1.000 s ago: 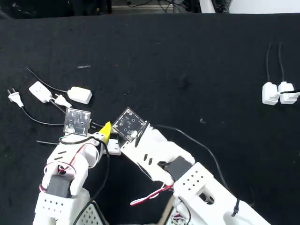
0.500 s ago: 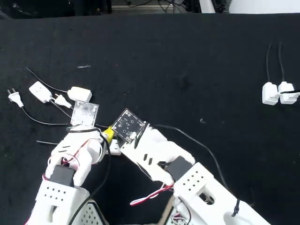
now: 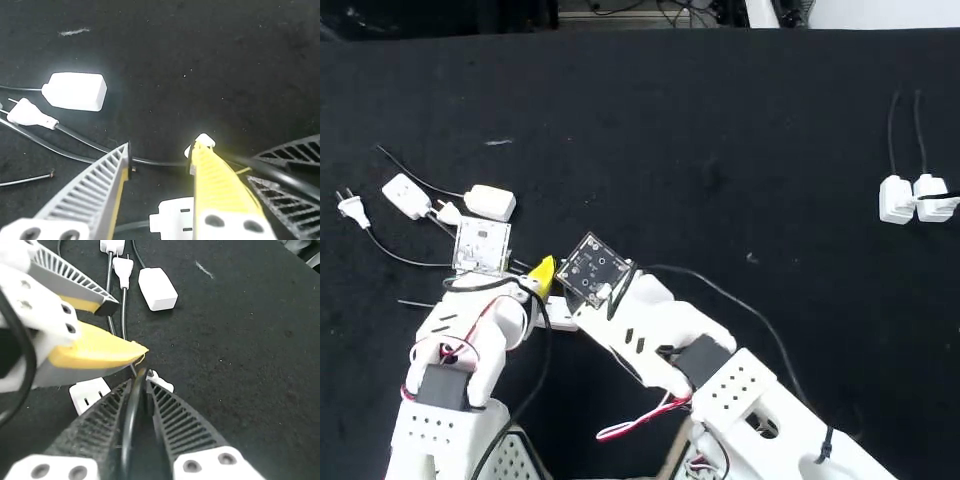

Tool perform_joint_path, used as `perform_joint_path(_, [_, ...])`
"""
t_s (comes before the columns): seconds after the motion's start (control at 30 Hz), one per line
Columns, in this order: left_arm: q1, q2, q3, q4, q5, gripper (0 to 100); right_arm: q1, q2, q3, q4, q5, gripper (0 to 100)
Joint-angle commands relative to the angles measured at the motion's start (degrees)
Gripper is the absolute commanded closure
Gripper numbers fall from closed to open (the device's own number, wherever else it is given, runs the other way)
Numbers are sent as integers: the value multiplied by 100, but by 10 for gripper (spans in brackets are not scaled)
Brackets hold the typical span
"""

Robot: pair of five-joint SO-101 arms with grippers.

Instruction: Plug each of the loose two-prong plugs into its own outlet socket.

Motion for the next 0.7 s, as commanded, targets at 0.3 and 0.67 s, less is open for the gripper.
perform_joint_path(0.3, [-251, -158, -57, 44, -18, 794, 791, -110, -585, 958, 835, 805])
perform_joint_path(0.67, [-505, -158, -84, 44, -18, 794, 774, 1798, -1596, 888, 1829, 827])
